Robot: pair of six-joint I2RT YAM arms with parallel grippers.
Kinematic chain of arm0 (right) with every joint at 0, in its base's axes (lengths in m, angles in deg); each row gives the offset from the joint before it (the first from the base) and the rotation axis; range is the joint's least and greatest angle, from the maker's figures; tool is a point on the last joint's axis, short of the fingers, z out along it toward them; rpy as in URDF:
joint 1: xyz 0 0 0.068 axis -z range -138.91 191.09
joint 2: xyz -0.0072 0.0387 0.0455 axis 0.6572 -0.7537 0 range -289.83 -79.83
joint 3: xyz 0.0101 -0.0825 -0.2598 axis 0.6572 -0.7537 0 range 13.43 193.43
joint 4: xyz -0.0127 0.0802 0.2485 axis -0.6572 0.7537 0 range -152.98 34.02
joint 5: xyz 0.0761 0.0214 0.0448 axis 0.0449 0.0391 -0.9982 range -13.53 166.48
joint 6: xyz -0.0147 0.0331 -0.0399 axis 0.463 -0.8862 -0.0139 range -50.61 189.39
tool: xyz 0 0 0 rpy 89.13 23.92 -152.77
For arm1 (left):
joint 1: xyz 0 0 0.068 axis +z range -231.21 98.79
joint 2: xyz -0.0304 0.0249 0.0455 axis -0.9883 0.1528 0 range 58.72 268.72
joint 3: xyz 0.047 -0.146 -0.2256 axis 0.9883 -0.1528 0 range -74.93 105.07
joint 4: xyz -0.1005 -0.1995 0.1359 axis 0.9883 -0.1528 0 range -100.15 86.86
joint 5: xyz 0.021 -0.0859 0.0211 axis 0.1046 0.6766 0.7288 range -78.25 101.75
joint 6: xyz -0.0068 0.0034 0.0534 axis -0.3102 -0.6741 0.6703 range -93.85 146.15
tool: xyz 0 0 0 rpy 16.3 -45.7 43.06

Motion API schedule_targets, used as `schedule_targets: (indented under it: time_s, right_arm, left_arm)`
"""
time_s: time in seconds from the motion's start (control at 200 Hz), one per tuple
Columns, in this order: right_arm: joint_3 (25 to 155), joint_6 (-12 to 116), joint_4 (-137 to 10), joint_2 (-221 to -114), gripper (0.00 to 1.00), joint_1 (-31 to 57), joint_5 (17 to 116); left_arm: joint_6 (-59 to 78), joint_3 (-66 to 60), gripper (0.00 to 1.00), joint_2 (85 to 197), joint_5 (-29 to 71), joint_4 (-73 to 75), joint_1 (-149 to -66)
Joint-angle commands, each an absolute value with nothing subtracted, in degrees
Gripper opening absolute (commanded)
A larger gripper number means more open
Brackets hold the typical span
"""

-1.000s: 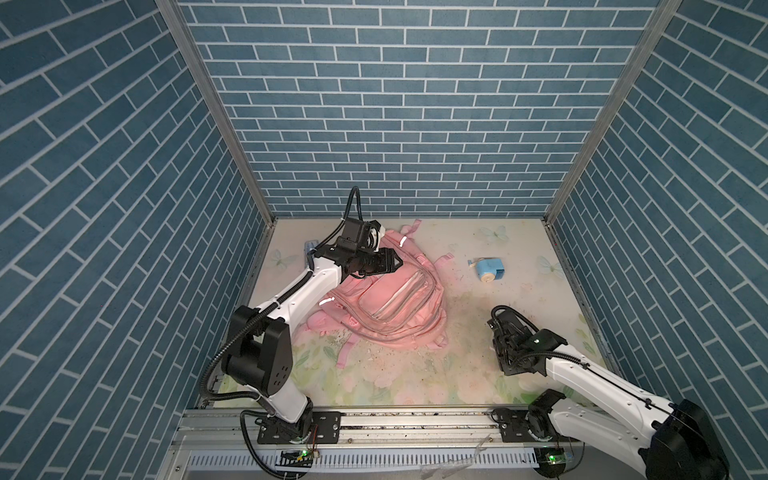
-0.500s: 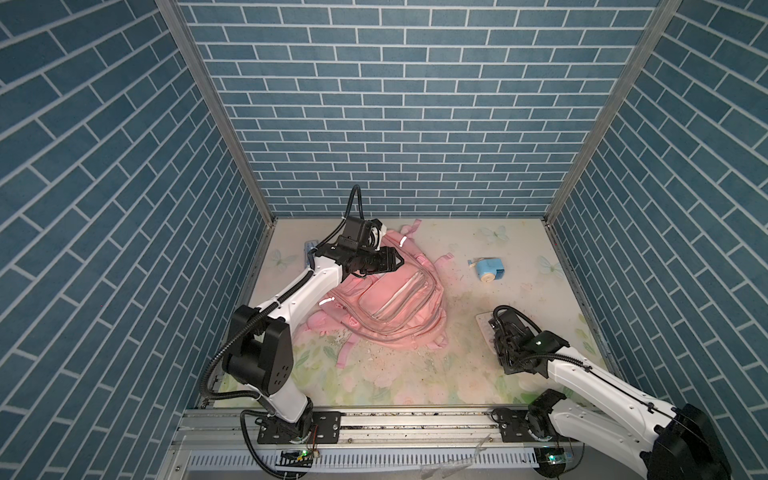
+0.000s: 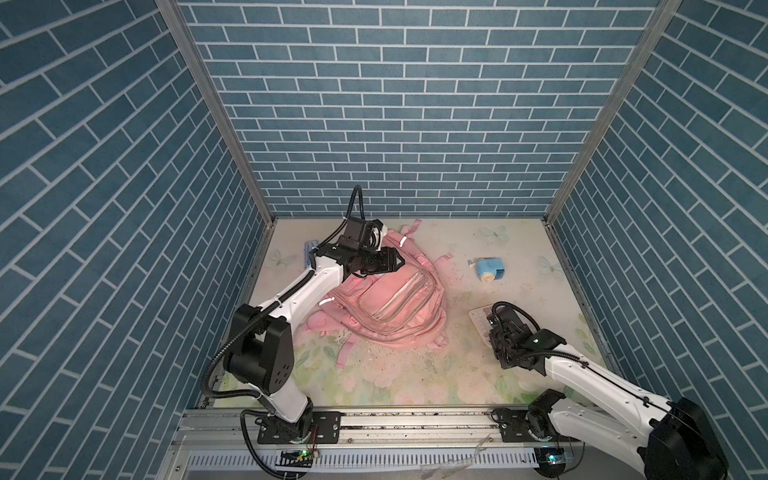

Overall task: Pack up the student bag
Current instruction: 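Lower the right gripper onto the pink calculator and grasp its edge, then carry the calculator with right gripper and lower it into the open compartment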

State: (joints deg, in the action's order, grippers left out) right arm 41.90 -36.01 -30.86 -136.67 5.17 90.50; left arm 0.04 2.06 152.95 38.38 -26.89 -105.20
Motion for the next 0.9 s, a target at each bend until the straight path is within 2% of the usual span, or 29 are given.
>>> schedule_targets:
  time_s: [0.0, 0.16, 0.34, 0.625, 0.895]
  right_arm:
    - [44.40, -27.07, -29.36, -138.82, 0.14, 5.06, 90.55]
    - [48.18, -21.03, -29.04, -140.97, 0.10, 5.05, 90.94]
    - [51.87, -15.79, -30.07, -142.81, 0.05, 3.92, 90.74]
    - [51.66, -11.02, -32.56, -138.68, 0.02, 3.56, 91.68]
    - [55.10, -3.57, -32.84, -135.74, 0.00, 3.60, 93.65]
  left_arm:
    - [3.11, 3.90, 0.62, 153.04, 35.12, -30.89, -105.55]
    - [11.29, 3.89, 0.63, 151.98, 30.23, -37.19, -106.72]
    - [17.22, 0.88, 0.65, 149.68, 25.57, -40.21, -112.97]
    - [13.17, -1.66, 0.65, 151.85, 15.51, -40.64, -120.02]
    - [9.09, -1.64, 0.65, 156.49, 11.65, -40.13, -122.86]
